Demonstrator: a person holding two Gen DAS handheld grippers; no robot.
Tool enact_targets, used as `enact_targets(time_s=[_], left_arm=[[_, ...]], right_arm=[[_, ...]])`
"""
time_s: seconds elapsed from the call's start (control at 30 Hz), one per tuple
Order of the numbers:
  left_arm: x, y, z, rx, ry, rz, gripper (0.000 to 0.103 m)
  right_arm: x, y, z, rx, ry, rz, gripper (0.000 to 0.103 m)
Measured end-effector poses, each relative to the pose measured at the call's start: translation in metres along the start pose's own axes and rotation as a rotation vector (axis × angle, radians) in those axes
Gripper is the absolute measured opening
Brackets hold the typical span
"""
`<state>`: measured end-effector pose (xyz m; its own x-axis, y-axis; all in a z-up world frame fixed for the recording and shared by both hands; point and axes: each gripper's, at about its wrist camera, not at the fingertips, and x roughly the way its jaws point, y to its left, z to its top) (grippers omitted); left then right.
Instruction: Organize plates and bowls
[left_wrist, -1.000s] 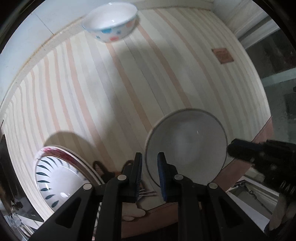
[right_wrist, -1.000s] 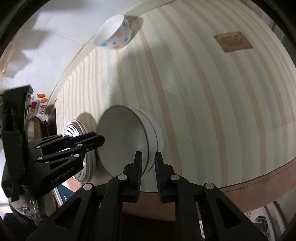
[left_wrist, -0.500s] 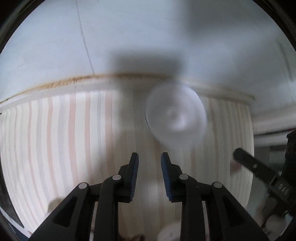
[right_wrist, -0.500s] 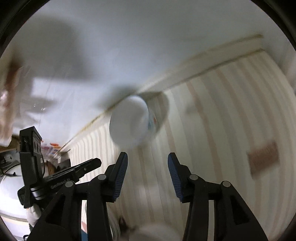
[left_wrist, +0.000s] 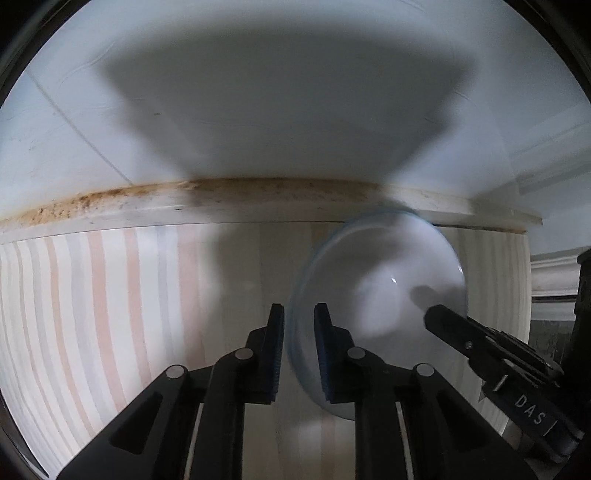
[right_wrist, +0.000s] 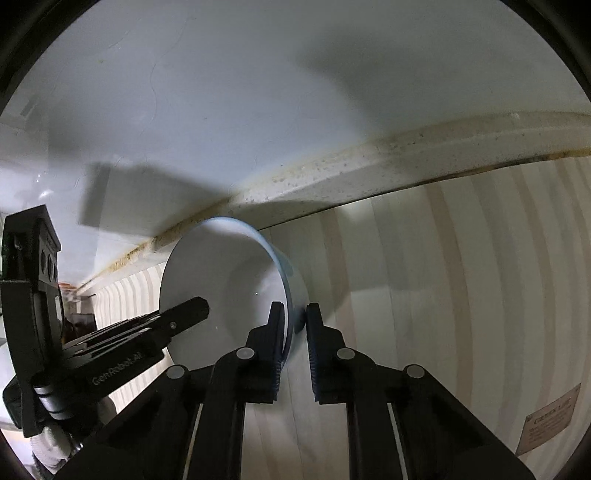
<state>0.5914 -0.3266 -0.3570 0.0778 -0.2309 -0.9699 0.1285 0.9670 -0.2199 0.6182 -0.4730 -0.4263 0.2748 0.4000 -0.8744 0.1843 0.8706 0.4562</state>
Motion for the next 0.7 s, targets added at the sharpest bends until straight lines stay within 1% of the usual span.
enact_targets(time_s=[0.07, 0.17, 0.3, 0.43, 0.57, 0.6, 0.7], left_arm=[[0.001, -0.007, 0.002, 0.015, -0.009, 0.023, 0.014], [-0.004, -0.011, -0.003, 0.019, -0.015, 0.024, 0.014], [-0.021, -0.011, -0.014, 0.035, -0.032, 0.021, 0.014], [-0.048, -0.011, -0.035, 0.060, -0.052, 0.006, 0.014], [-0.073, -0.018, -0.053, 0.091, -0.070, -0.006, 0.014], [-0.081, -0.020, -0.062, 0.101, -0.076, -0.011, 0.014], [-0.102, -0.029, -0.085, 0.128, -0.092, -0.019, 0.014]], right_arm=[[-0.002, 0.004, -0.003, -0.011, 0.001, -0.011, 0.013], [-0.004, 0.005, -0.005, -0.015, 0.002, -0.018, 0.013], [-0.016, 0.009, -0.016, -0.020, -0.014, -0.011, 0.013], [-0.035, 0.015, -0.028, -0.030, -0.034, -0.010, 0.013], [-0.065, 0.021, -0.052, -0.039, -0.066, -0.010, 0.013], [-0.076, 0.019, -0.061, -0.042, -0.074, -0.010, 0.013], [-0.095, 0.030, -0.088, -0.045, -0.092, -0.012, 0.013]])
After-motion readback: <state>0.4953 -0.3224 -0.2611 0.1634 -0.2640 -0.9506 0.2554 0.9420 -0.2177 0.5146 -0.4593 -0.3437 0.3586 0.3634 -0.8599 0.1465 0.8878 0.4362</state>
